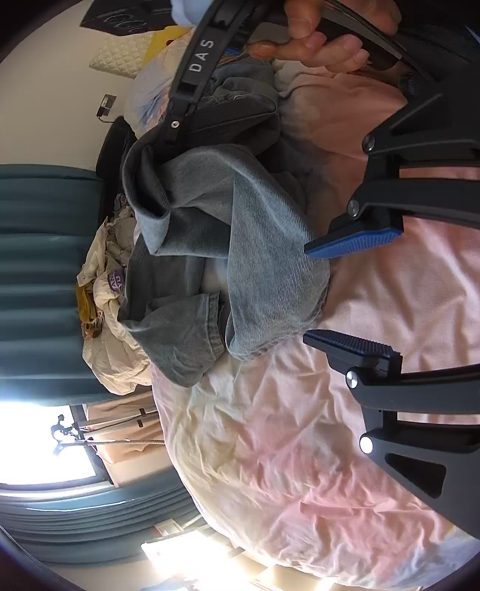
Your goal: Fold clothes
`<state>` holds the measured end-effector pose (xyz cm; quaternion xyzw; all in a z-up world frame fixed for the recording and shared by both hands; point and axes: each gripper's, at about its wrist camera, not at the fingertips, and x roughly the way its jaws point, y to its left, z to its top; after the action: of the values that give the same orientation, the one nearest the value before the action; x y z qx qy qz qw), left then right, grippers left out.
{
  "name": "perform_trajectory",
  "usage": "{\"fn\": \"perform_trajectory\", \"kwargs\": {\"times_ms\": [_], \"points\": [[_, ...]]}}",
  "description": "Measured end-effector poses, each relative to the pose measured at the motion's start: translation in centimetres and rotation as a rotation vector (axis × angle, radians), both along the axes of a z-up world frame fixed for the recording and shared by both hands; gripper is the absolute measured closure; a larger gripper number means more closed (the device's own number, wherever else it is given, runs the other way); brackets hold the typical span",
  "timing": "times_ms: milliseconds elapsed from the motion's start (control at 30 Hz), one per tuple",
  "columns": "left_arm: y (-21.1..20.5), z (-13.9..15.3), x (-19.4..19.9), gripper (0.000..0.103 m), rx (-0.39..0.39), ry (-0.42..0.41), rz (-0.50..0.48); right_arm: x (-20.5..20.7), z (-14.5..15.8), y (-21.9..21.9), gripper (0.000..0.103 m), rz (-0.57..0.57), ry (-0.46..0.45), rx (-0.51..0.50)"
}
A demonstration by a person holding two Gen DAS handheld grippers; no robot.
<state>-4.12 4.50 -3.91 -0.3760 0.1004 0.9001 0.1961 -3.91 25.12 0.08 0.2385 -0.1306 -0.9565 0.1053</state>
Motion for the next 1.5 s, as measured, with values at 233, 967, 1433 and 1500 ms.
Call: {"fn": "perform_trajectory", "kwargs": {"times_ms": [233,967,1433,1500], "points": [[2.1,-1.3,1.6,0.061,-0.056,0.063,-0.067,0.7,1.1,1.3,0.093,0.003,0.018,-0.065],[-2.4,-2.0,-3.9,0.097,0.127,0.057,0.297,0.4,0.7,0.9,0.093,0.028,0.094,-0.027],[-11.7,8.6,4.8,0.098,0.504,0.130,0.308,6.4,6.3,-0.6,0.099,0.096,0.307,0.056],[-13.3,9.5,5.6,0.098,0.546,0.133,0.316,6.6,7.1,-1.0,0.099,0.103,0.326,0.078]]}}
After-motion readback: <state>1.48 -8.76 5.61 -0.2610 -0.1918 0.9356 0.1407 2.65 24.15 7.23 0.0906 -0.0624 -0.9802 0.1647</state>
